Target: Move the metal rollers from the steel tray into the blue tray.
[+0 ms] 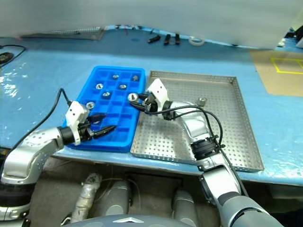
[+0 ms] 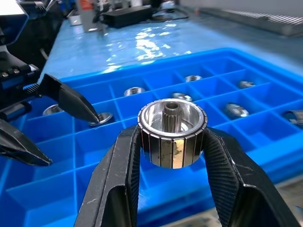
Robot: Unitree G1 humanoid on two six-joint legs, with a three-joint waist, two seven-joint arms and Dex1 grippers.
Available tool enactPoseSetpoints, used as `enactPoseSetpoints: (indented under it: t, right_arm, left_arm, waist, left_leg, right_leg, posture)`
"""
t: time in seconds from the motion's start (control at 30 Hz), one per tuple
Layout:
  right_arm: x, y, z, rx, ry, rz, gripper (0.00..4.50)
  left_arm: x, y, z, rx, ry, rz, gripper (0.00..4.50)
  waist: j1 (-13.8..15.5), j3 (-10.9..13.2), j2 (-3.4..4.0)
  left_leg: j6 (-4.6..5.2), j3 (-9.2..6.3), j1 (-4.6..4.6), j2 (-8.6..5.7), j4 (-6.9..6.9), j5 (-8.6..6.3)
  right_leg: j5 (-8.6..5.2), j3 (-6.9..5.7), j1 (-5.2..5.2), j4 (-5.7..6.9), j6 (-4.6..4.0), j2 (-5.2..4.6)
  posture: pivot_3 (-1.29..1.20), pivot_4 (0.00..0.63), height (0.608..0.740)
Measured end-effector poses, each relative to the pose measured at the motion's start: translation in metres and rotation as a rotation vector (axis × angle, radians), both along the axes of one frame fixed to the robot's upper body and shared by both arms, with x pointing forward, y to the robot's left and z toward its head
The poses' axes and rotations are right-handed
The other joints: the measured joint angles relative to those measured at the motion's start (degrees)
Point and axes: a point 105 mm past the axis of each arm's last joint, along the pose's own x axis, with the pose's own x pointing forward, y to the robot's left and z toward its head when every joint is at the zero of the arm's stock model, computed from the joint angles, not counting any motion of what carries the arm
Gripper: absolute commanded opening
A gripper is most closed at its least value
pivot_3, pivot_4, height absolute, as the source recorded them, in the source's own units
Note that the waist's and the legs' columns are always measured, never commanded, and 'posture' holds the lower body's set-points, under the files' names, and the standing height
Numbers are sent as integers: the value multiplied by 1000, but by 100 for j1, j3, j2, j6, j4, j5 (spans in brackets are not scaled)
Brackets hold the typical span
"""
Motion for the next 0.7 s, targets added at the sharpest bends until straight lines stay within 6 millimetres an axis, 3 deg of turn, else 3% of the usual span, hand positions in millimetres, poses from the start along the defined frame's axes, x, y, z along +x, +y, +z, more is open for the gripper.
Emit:
enactPoseSetpoints:
  t: [0.3, 0.53, 0.7]
  right_arm:
    - [-12, -1, -21, -105, 54, 108, 1596]
    - [-12, -1, -23, -108, 69, 112, 3908]
    - [-6, -7, -22, -116, 52, 49, 3908]
  left_arm:
    - [-3, 1, 8, -22, -20, 33, 3764]
    - [1, -6, 16, -29, -41, -3, 3764]
    - [6, -9, 19, -30, -37, -34, 3764]
  waist:
    - [244, 0, 0]
    - [235, 0, -1]
    - [224, 0, -1]
  left_leg:
    - [-1, -4, -2, 0, 5, 1]
    - [-18, -4, -3, 0, 7, 11]
    - [-24, -4, -2, -1, 8, 15]
  right_leg:
    - [0, 2, -4, 7, 2, 1]
    - [1, 4, -5, 8, 2, 3]
    - [1, 5, -6, 11, 2, 3]
  posture:
    - [365, 150, 740]
    - [339, 150, 740]
    - [269, 150, 740]
